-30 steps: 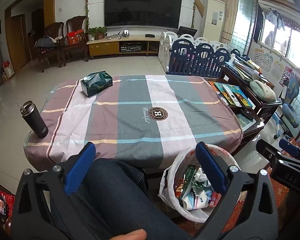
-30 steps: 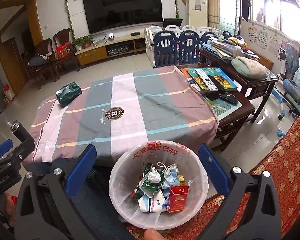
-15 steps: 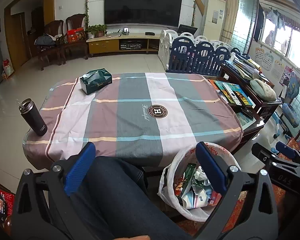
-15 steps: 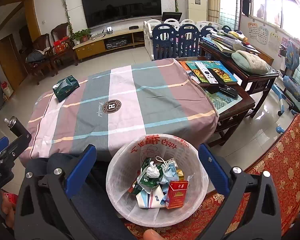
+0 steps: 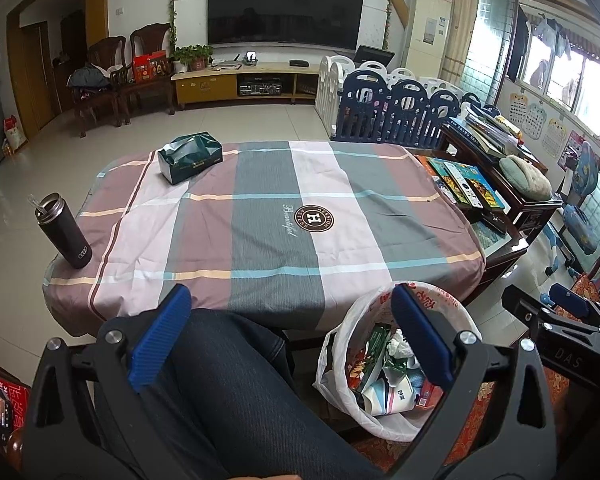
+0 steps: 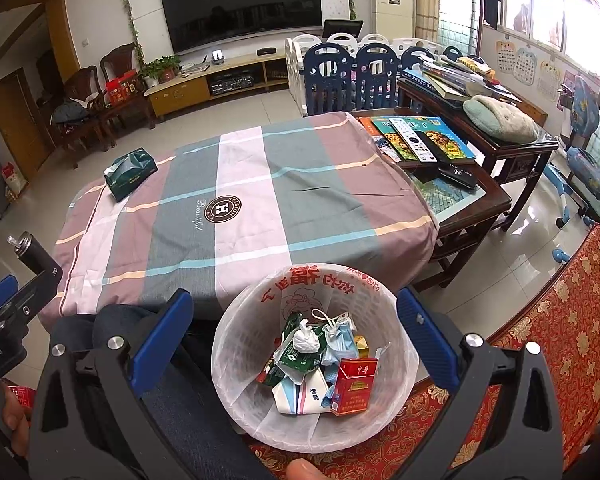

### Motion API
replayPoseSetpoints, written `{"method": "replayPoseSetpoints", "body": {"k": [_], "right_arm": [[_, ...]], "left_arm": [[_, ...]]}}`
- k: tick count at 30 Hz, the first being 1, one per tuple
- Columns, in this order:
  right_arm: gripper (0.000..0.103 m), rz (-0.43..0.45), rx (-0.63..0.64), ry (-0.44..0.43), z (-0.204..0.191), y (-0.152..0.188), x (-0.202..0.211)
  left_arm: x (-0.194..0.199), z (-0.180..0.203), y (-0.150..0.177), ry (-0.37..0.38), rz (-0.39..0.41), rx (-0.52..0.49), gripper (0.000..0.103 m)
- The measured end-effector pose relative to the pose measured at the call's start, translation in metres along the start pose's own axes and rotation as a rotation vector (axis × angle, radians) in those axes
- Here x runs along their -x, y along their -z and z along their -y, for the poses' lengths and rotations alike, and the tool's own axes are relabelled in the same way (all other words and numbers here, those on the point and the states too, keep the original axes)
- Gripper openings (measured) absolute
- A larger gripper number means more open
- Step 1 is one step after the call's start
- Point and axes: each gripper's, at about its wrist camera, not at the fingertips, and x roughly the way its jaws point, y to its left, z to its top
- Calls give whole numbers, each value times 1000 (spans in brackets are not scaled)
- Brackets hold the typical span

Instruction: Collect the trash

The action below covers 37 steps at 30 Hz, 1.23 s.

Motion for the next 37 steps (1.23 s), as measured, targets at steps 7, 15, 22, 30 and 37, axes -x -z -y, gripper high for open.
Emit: {"method": "replayPoseSetpoints", "body": {"k": [7, 15, 22, 30, 37], "right_arm": [[99, -4, -1, 4, 1, 2, -2], [99, -15, -7, 12, 1, 5, -7], [99, -22, -14, 19, 2, 6, -9], [99, -34, -23, 22, 5, 6, -12], [99, -11, -24, 19, 6, 4, -9]], "left_arm": [[-2, 0, 2, 5, -6, 4, 100], [-5, 1, 6, 11, -23, 6, 100], [-6, 3, 5, 4, -13, -11, 100], [-3, 6, 4, -8, 4, -26, 100], [-13, 4, 4, -25, -19, -21, 100]]}}
